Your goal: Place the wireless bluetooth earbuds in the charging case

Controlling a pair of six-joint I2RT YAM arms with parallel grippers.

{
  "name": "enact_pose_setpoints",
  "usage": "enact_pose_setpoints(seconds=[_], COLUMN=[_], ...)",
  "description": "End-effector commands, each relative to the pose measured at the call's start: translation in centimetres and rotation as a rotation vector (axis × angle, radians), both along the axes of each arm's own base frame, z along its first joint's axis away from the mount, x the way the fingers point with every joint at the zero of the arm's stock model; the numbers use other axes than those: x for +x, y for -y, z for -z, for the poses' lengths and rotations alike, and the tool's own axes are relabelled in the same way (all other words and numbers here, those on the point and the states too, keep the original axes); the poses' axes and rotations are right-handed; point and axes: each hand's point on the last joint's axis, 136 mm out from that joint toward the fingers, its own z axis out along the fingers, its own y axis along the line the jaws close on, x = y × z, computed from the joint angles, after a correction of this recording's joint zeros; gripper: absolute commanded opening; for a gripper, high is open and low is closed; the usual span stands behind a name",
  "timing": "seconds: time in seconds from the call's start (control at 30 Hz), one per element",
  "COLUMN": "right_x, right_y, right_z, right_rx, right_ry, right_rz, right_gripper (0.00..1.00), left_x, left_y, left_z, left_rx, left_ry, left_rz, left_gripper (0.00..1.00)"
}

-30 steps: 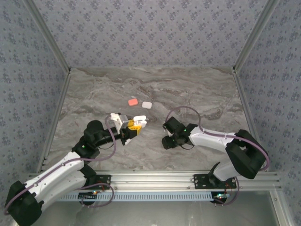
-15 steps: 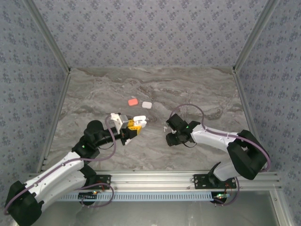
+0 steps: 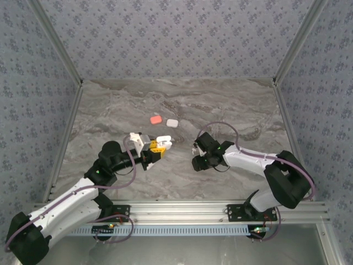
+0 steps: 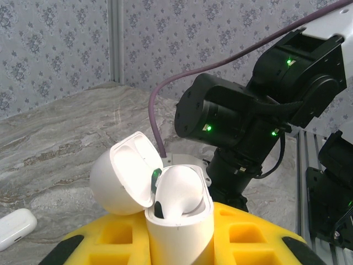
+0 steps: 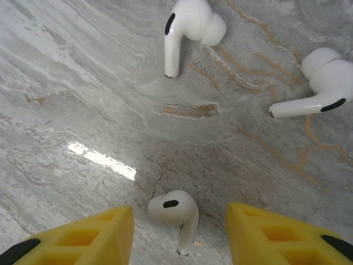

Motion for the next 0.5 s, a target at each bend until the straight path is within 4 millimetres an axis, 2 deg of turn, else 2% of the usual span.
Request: enact_pose_setpoints(seconds=[0.0,0.47], right_x=[0.43,0.46], right_y=[-0.79,-1.56], right_z=[-0.15,0.83], right_rx=[0.004,-0.027], right_ry=[-0.002,-0.008], right_rz=[-0.028,-0.06], right_gripper=[0.49,0.37], left_x=[-0.02,-0.01], left_y=[-0.08,-0.09], left_z=[-1.01,-0.89], left_rx=[-0.012,-0.009], left_ry=[0.041,0.038], left_rz=[-0.005,-0.006], left_gripper=[0.0,0.0])
